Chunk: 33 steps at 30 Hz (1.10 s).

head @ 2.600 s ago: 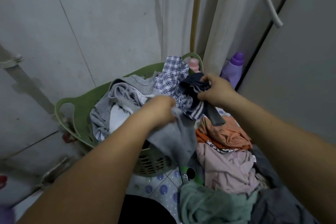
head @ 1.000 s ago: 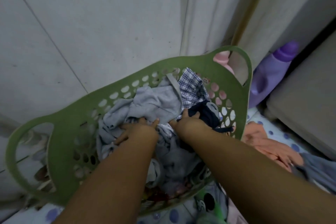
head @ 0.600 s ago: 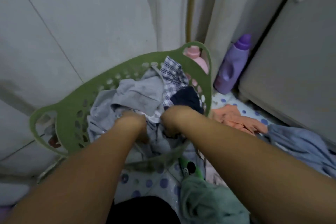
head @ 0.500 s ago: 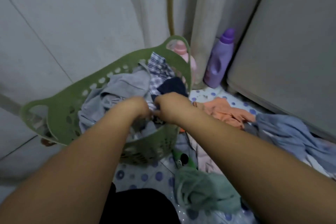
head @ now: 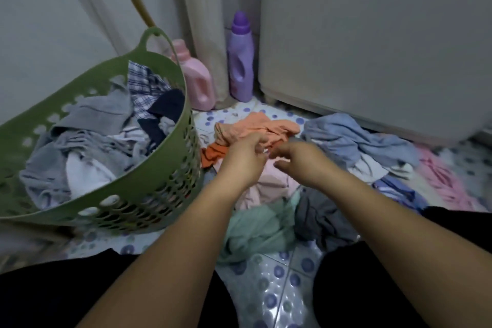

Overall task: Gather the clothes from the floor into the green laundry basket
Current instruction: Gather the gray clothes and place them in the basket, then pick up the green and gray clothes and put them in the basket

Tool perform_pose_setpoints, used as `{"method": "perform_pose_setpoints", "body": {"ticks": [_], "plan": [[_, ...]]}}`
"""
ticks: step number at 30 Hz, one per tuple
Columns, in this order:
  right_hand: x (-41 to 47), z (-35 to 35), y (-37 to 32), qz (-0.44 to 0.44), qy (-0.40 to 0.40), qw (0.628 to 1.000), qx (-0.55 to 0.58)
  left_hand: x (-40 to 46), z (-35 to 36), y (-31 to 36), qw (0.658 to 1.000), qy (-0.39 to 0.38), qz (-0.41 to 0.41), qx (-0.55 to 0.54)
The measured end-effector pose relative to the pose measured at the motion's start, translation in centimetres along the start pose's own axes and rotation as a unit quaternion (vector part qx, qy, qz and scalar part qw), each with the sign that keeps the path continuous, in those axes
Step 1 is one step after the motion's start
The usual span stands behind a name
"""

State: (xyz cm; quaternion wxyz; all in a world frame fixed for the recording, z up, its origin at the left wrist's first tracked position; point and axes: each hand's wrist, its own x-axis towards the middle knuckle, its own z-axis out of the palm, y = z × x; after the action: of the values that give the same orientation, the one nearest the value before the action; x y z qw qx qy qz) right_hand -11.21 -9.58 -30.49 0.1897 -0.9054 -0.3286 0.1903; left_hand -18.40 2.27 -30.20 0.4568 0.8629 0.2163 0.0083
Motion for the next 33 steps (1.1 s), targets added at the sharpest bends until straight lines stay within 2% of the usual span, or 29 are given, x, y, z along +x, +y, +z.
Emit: {"method": "perform_pose_setpoints", "body": {"ticks": [4, 8, 13, 16, 18, 20, 21, 23, 26, 28, 30, 32, 33], "plan": [[-1.6, 5.2, 2.3, 0.025, -0.079, 0.996, -0.018, -1.6, 3.8, -4.1, 0.993, -0.067, -0.091, -0.029], [-1.8, 10.5, 3.2, 0.04, -0.123, 0.99, -0.056, -4.0, 5.8, -7.1, 0.987, -0.064, -0.15, -0.004], [-1.7, 13.9, 3.7, 0.069, -0.108, 0.971, -0.204, -6.2, 6.6, -9.0, 0.979, -0.086, -0.18, 0.045], [-1.7, 14.4, 5.0, 0.037, -0.064, 0.968, -0.238, -6.6, 6.9, -9.5, 0.977, -0.09, -0.187, 0.056], [-2.0, 13.9, 5.6, 0.006, -0.026, 0.984, -0.176, -6.4, 6.9, -9.5, 0.975, -0.094, -0.174, 0.097], [-2.2, 12.6, 5.4, 0.016, -0.001, 1.0, -0.003, -5.9, 6.9, -9.4, 0.974, -0.09, -0.16, 0.134], [-2.4, 11.7, 5.1, 0.042, 0.015, 0.993, 0.105, -5.7, 6.9, -9.3, 0.974, -0.09, -0.159, 0.136], [-2.9, 9.0, 4.1, 0.07, 0.056, 0.945, 0.314, -5.4, 7.0, -8.9, 0.976, -0.087, -0.164, 0.112], [-4.0, 4.9, 2.5, 0.046, 0.081, 0.828, 0.553, -4.8, 7.7, -9.6, 0.986, -0.046, -0.158, 0.025], [-4.4, 2.5, 1.7, 0.021, 0.079, 0.748, 0.658, -4.3, 8.6, -10.8, 0.985, -0.016, -0.169, -0.038], [-4.4, 0.6, 1.4, 0.002, 0.087, 0.675, 0.732, -4.8, 8.4, -9.3, 0.979, -0.02, -0.176, -0.099], [-4.2, -0.7, 1.5, -0.021, 0.091, 0.613, 0.785, -5.4, 8.2, -7.7, 0.966, -0.019, -0.187, -0.179], [-4.0, -1.0, 1.9, -0.027, 0.095, 0.594, 0.799, -5.4, 8.3, -7.2, 0.956, -0.012, -0.193, -0.222]]}}
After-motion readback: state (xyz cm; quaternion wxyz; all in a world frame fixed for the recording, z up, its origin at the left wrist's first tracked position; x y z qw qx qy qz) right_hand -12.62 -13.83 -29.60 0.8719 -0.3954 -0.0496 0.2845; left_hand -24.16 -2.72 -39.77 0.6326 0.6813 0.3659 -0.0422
